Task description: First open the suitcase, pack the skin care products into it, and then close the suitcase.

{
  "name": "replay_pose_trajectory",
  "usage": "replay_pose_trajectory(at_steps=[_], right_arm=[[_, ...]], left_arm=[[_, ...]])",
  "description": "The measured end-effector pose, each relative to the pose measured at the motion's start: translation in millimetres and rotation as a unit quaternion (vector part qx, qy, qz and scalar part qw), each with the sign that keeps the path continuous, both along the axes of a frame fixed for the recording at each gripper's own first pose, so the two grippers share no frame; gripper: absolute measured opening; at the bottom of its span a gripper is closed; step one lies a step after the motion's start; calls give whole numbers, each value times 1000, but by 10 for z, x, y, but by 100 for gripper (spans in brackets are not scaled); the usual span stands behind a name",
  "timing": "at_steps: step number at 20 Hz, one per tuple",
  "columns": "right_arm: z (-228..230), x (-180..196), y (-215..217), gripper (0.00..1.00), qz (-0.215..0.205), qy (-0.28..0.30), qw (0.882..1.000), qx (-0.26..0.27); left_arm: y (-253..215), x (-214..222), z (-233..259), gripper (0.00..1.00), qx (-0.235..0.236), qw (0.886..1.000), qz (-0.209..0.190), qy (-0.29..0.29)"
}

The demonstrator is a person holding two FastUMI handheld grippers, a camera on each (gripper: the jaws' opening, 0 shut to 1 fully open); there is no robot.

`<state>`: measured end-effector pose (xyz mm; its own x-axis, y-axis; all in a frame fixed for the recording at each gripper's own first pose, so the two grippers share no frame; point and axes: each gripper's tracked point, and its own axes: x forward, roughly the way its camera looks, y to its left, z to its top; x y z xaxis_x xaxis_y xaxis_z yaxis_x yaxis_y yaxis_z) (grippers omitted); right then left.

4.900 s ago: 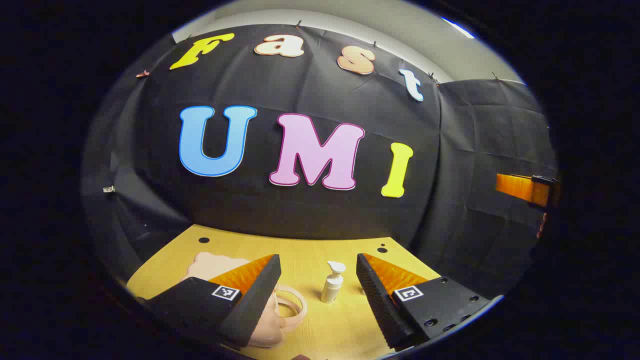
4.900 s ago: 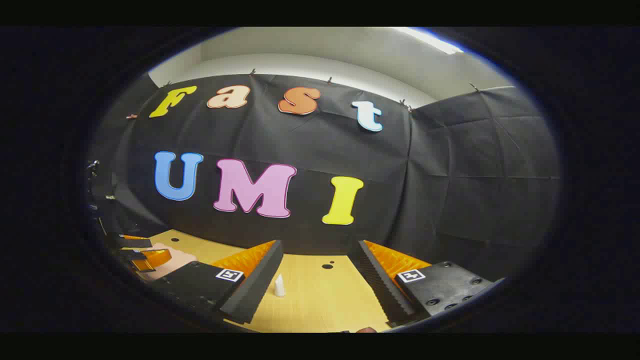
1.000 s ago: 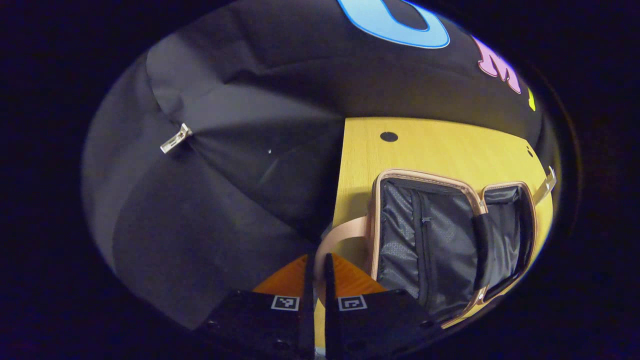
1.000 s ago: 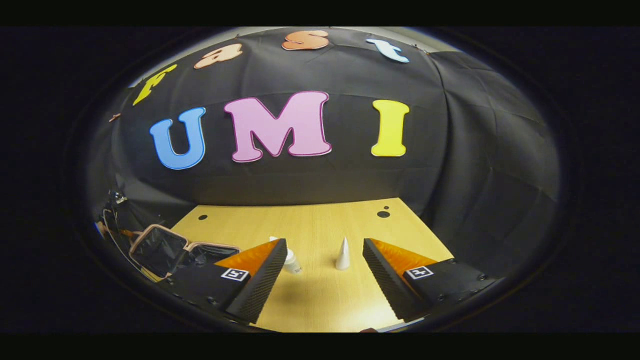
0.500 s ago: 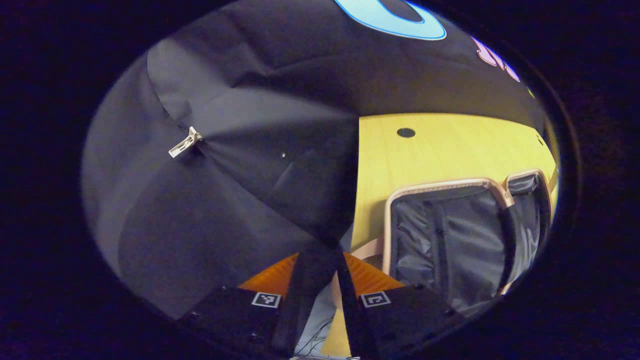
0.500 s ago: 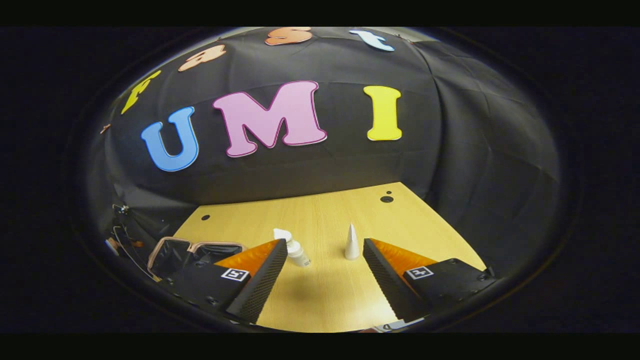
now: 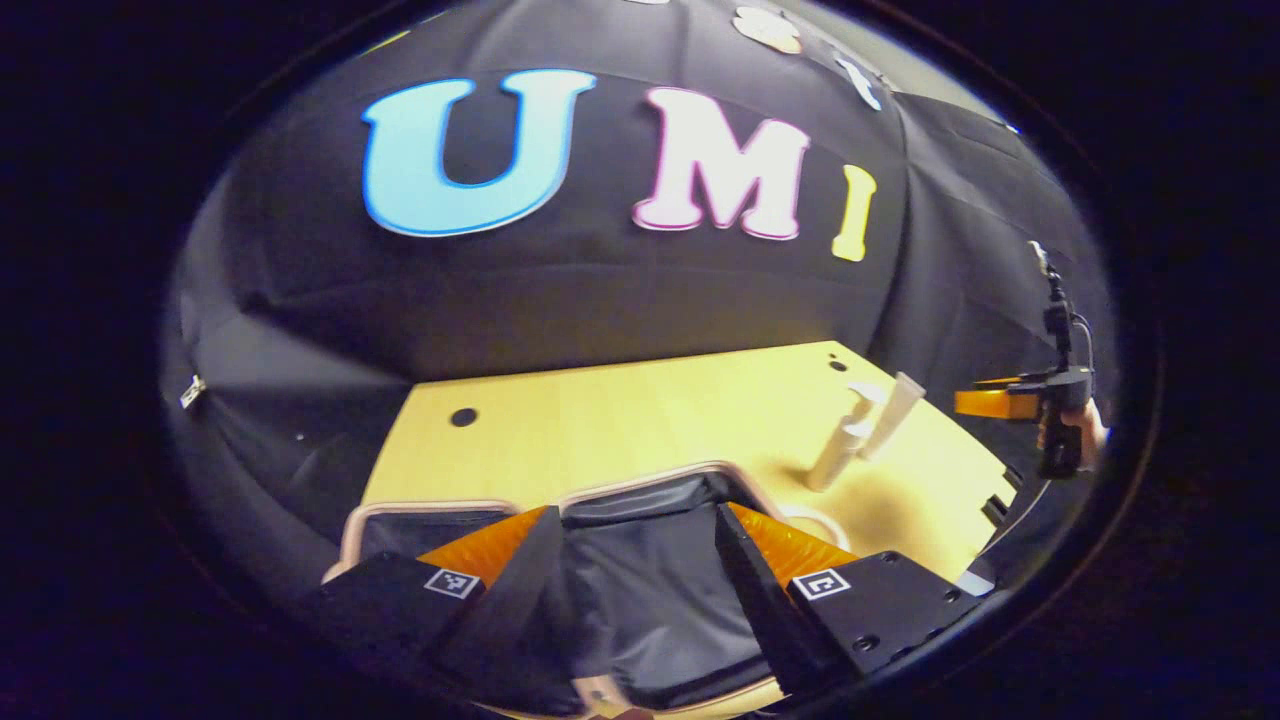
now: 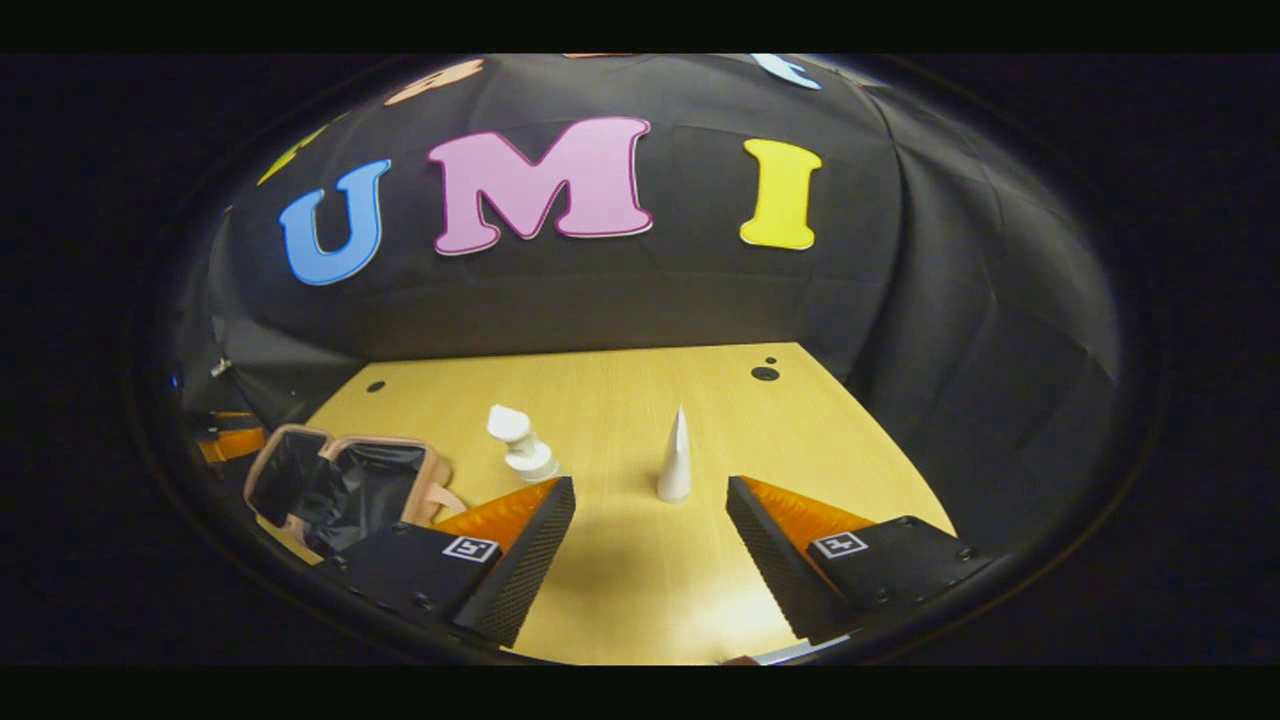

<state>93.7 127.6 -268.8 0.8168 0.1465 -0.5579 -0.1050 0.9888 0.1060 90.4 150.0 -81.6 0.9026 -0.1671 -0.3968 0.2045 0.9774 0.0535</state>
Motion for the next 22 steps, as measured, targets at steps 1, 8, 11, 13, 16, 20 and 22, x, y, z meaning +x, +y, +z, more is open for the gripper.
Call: replay_pose_trajectory(at_steps=[1,8,11,13,16,20,22], right_arm=[[-90,52,-17,97,8,2,1000,-8],[-736,419,-24,94,57,16,998,-24],[-975,524,-24,95,65,29,997,-14],[-1075,628,-14,95,71,33,997,-7],[-1189,782,37,94,81,35,996,6],[-1410,918,130,94,88,47,995,12],[-1484,959,215,95,101,52,993,12]], left_arm=[[-410,55,-78,97,-17,999,-25,16],[-1733,697,-655,99,-15,997,-48,57],[-1995,977,-952,97,-25,995,-35,91],[-2112,1110,-1042,97,-22,995,-29,97],[-2135,1205,-1220,97,11,995,-15,98],[-2105,1452,-1412,97,47,994,19,98],[-2092,1575,-1480,97,50,993,39,97]])
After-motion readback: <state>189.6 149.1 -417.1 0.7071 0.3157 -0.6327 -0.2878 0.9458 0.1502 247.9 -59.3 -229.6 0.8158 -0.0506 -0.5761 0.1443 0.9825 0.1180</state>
